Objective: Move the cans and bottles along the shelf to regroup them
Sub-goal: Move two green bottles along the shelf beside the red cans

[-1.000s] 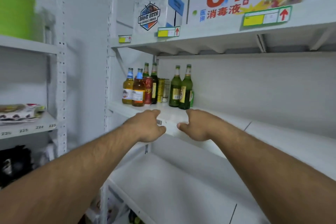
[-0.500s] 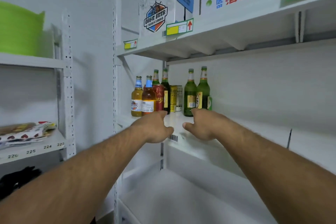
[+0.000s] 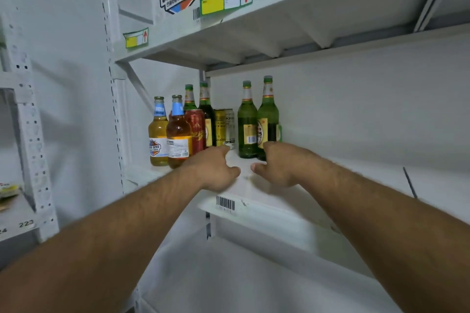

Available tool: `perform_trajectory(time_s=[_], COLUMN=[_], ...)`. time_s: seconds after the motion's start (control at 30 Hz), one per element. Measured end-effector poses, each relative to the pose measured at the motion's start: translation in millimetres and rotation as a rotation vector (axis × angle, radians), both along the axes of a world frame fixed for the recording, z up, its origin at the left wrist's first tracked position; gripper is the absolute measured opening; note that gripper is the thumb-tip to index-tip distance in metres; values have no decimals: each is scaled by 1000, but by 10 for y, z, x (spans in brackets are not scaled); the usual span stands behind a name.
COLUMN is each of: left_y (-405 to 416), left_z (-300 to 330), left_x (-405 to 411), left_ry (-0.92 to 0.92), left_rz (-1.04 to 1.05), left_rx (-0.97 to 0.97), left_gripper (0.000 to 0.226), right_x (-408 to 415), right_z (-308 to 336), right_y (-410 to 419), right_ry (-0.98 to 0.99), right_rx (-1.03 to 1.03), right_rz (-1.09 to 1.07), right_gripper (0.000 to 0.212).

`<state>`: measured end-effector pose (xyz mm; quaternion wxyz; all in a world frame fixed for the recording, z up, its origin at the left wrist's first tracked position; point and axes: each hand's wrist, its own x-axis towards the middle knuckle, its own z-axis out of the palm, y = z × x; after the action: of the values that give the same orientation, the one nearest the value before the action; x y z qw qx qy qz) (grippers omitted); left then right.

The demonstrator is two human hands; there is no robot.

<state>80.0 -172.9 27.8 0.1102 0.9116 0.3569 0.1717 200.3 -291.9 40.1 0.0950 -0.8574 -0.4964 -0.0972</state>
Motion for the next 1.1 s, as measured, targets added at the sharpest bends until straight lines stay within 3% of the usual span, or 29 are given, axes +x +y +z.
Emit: perform_trajectory(time_s=[0.53,0.73,0.9,1.1], left_y=[917,1248,1505,1692], left_z=[73,23,39,75], left_x=[-9,80,388,879], left_ry=[-98,-111,-141,-219], left_rz=[-349,-431,-488,-447], left_rx=[-73,-111,-125,-169], left_gripper=[55,58,58,64], right_x=[-272,-380,-272,-16], right_z=[32,-21,92,213], right_y=[602,873,1065,1218], right_ry=[-15,12,-3,-20], right_rx=[35,31,63,80], right_rz=[-307,-407,-459,-492], right_gripper=[41,43,27,26])
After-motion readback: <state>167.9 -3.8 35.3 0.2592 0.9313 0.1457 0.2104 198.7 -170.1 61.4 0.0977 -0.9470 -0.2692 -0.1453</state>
